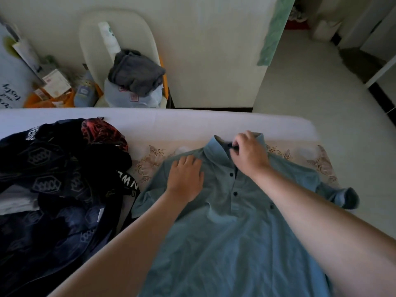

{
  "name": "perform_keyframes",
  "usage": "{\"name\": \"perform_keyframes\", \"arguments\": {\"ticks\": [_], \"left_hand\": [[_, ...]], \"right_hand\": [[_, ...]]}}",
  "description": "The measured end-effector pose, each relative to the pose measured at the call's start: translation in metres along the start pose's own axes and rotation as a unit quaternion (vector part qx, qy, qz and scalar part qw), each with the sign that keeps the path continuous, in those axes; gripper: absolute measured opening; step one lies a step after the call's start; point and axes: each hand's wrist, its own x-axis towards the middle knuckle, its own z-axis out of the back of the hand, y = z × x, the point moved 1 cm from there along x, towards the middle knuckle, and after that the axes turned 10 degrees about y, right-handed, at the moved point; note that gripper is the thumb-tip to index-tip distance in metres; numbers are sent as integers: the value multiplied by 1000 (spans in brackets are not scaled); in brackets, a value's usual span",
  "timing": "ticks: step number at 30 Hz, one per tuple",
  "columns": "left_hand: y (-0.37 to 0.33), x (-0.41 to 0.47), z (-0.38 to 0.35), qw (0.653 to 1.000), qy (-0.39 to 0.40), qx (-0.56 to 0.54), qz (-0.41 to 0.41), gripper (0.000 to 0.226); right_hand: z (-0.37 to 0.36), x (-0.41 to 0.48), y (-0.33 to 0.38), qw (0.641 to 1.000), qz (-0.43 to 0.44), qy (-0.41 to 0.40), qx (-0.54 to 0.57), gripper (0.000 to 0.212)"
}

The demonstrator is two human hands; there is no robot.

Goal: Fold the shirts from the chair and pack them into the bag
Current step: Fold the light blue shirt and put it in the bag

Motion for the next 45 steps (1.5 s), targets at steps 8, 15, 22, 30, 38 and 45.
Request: {"name": "perform_keyframes", "arguments": {"ticks": [8,15,22,30,38,45], "left_hand": [[13,-12,-13,995,-63,-69,24,23],[62,-45,-6,983,32,-25,179,53],[65,-54,17,981,35,-56,185,43],[36,-50,44,984,-19,100,146,53],[-113,-29,1,976,131,-74,-157,46],[-179,-31,-40,965,225,65,-121,69]], "right_hand": [[-15,13,22,982,-149,9,113,32],[-23,-12,54,989,66,-128,-43,25],[-73,-57,83,966,-17,245,-75,80],[-29,-72,64,980,46,186,51,62],[15,-164,-71,995,-83,53,-21,41],[46,-257,-165,944,-232,170,-164,29]]}}
